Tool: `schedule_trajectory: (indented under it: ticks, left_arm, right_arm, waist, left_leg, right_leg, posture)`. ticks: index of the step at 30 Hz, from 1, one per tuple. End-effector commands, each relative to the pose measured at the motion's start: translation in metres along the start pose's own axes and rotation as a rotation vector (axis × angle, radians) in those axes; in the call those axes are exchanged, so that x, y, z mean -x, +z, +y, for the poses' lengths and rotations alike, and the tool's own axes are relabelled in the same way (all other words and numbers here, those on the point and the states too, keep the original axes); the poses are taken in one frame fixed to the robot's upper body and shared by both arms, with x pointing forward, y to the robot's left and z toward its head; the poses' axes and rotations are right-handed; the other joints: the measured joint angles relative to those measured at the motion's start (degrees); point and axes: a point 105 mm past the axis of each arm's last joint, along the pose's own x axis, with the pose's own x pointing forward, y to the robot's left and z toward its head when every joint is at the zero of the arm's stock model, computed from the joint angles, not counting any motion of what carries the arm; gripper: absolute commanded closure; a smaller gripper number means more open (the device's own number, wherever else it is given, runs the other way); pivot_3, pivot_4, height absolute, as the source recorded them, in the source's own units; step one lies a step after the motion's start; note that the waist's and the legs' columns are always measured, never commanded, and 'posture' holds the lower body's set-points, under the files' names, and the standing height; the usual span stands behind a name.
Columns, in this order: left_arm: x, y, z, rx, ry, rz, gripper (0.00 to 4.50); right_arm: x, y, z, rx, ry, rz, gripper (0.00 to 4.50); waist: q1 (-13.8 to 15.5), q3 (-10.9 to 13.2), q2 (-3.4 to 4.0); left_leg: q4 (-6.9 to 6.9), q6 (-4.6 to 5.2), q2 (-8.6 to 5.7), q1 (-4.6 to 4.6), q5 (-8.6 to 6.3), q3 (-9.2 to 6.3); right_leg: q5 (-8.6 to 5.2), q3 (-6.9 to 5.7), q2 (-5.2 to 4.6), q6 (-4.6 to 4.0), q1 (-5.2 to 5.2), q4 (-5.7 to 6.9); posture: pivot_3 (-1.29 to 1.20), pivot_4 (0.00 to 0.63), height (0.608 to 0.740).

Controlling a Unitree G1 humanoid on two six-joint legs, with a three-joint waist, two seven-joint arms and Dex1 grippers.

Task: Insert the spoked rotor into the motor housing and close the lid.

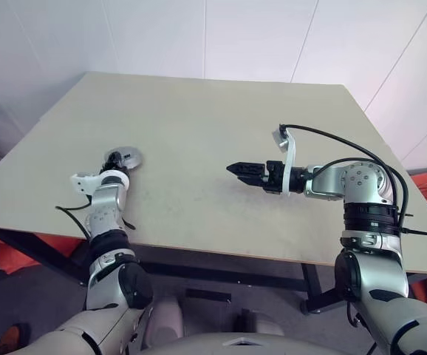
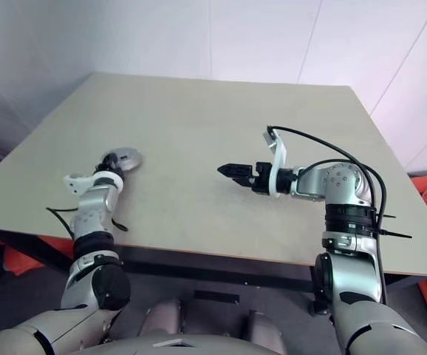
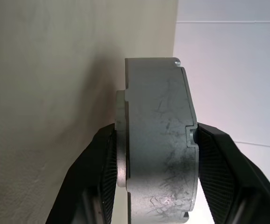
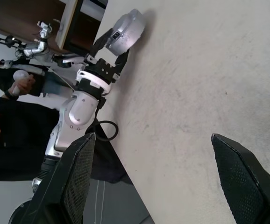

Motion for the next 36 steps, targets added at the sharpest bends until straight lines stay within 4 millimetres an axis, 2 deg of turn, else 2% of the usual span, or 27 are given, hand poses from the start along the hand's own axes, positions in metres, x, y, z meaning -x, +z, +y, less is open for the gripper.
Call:
schedule_trajectory:
  ticks: [1,3,4,6,11,13,16,18,20,22,23,24,26,27,29,33,36]
  left_arm:
    - [0.003,0.000,-0.032,-0.016,-0.099,-0.001,0.75]
    - [0.005,0.000,-0.031,-0.030,-0.086,-0.006,0.07]
    - [0.006,0.000,-0.030,-0.029,-0.079,-0.005,0.03]
    - [0.009,-0.004,-0.027,-0.035,-0.065,0.011,0.03]
    - [0.029,-0.030,-0.012,-0.066,0.031,0.131,0.03]
    - [0.037,-0.033,0.003,-0.118,0.129,0.137,0.03]
    - [0.050,-0.042,0.014,-0.200,0.248,0.198,0.03]
    - [0.057,-0.046,0.023,-0.344,0.372,0.270,0.03]
    - [0.061,-0.048,0.019,-0.421,0.391,0.307,0.03]
    - [0.061,-0.050,0.005,-0.462,0.323,0.319,0.03]
    - [0.061,-0.051,-0.003,-0.542,0.275,0.335,0.03]
    - [0.061,-0.054,-0.010,-0.645,0.212,0.356,0.03]
    - [0.064,-0.065,-0.040,-0.958,-0.083,0.396,0.03]
    - [0.068,-0.072,-0.047,-1.076,-0.193,0.440,0.03]
    - [0.072,-0.078,-0.050,-1.259,-0.330,0.504,0.03]
    - [0.061,-0.065,-0.061,-1.621,-0.594,0.417,0.03]
    - [0.055,-0.047,-0.039,-1.754,-0.687,0.465,0.03]
  right_arm:
    - [0.003,0.012,0.013,0.054,0.023,-0.041,0.00]
    - [0.002,0.012,0.014,0.056,0.025,-0.040,0.00]
    - [0.002,0.012,0.014,0.056,0.025,-0.040,0.00]
    - [0.002,0.012,0.014,0.057,0.024,-0.039,0.00]
    - [0.003,0.012,0.014,0.061,0.020,-0.038,0.00]
    - [0.003,0.012,0.014,0.064,0.019,-0.037,0.00]
    - [0.002,0.011,0.013,0.072,0.012,-0.030,0.00]
    - [0.002,0.011,0.012,0.077,0.008,-0.031,0.00]
    - [0.003,0.011,0.011,0.091,-0.003,-0.030,0.00]
    - [0.004,0.011,0.009,0.123,-0.018,-0.034,0.00]
    - [0.005,0.012,0.008,0.157,-0.029,-0.049,0.00]
    - [0.006,0.014,0.007,0.203,-0.042,-0.064,0.00]
    - [0.008,0.016,0.002,0.374,-0.077,-0.109,0.00]
    - [0.009,0.016,-0.001,0.445,-0.089,-0.120,0.00]
    - [0.011,0.016,-0.006,0.550,-0.101,-0.154,0.00]
    - [0.017,0.017,-0.020,0.796,-0.155,-0.222,0.00]
    - [0.018,0.013,-0.032,0.935,-0.178,-0.239,0.00]
  waist:
    - [0.0,0.0,0.00]
    - [-0.1,0.0,0.00]
    - [-0.1,0.0,0.00]
    - [-0.2,0.0,0.00]
    - [-0.1,0.0,0.00]
    - [-0.2,0.0,0.00]
    - [-0.3,0.0,0.01]
    - [-0.3,0.0,0.04]
    - [-0.4,-0.1,0.12]
    - [-0.3,-0.1,0.14]
    - [-0.3,-0.1,0.14]
    - [-0.3,-0.1,0.14]
    - [-0.2,-0.1,0.11]
    - [-0.1,-0.1,0.09]
    - [0.0,-0.1,0.11]
    - [-0.2,-0.1,0.17]
    - [-0.5,-0.1,0.18]
  left_leg:
    - [0.00,0.00,0.00,0.01,0.00,0.00]
    - [0.00,0.00,-0.01,0.02,0.00,-0.03]
    - [0.00,0.00,0.00,0.03,0.00,-0.03]
    - [0.00,0.00,-0.01,0.03,0.00,-0.05]
    - [0.01,0.00,-0.03,0.00,0.00,-0.09]
    - [0.01,0.00,-0.04,0.01,0.00,-0.09]
    - [0.01,0.00,-0.05,0.15,0.00,-0.14]
    - [0.01,0.00,-0.06,0.35,0.00,-0.15]
    - [0.00,0.00,-0.06,0.68,0.00,-0.30]
    - [0.00,0.00,-0.12,0.82,-0.01,-0.46]
    - [0.01,0.00,-0.13,0.80,0.00,-0.46]
    - [0.01,-0.01,-0.13,0.77,0.00,-0.47]
    - [0.01,-0.04,-0.10,0.70,0.02,-0.53]
    - [-0.01,-0.05,-0.08,0.66,0.03,-0.59]
    - [-0.06,-0.06,-0.05,0.56,0.03,-0.67]
    - [-0.13,-0.03,-0.21,0.53,0.02,-0.61]
    - [-0.15,-0.03,-0.17,0.54,0.02,-0.61]
  right_leg:
    - [0.00,0.00,0.00,0.00,0.01,0.01]
    - [0.00,0.01,0.00,0.00,0.01,0.01]
    - [0.00,0.00,0.00,0.00,0.02,0.01]
    - [0.00,0.01,0.00,0.00,0.02,0.01]
    - [0.00,0.00,-0.01,0.00,0.03,-0.01]
    - [0.00,0.00,-0.01,0.00,0.05,-0.01]
    - [0.00,0.01,-0.01,0.01,0.18,0.00]
    - [-0.04,0.01,-0.01,0.06,0.41,-0.01]
    - [-0.28,0.01,-0.01,0.36,0.75,-0.02]
    - [-0.36,0.04,-0.03,0.32,0.89,-0.10]
    - [-0.34,0.04,-0.05,0.37,0.89,-0.14]
    - [-0.31,0.04,-0.05,0.40,0.88,-0.17]
    - [-0.31,0.00,-0.03,0.42,0.84,-0.17]
    - [-0.31,-0.04,-0.02,0.43,0.80,-0.20]
    - [-0.31,-0.10,-0.02,0.47,0.75,-0.27]
    - [-0.34,-0.01,-0.09,0.51,0.73,-0.34]
    - [-0.34,-0.01,-0.06,0.51,0.70,-0.35]
  posture:
    - [0.00,0.000,0.740]
    - [0.00,0.000,0.740]
    - [0.00,0.000,0.740]
    - [0.00,0.000,0.740]
    - [0.00,0.000,0.740]
    - [0.00,0.000,0.740]
    - [0.00,0.000,0.740]
    - [0.00,0.000,0.740]
    - [0.00,0.000,0.740]
    - [0.00,0.000,0.740]
    - [0.00,0.000,0.740]
    - [0.00,0.000,0.740]
    - [0.00,0.000,0.740]
    - [0.00,0.000,0.740]
    - [0.00,0.000,0.740]
    - [0.00,0.000,0.740]
    - [0.00,0.000,0.740]
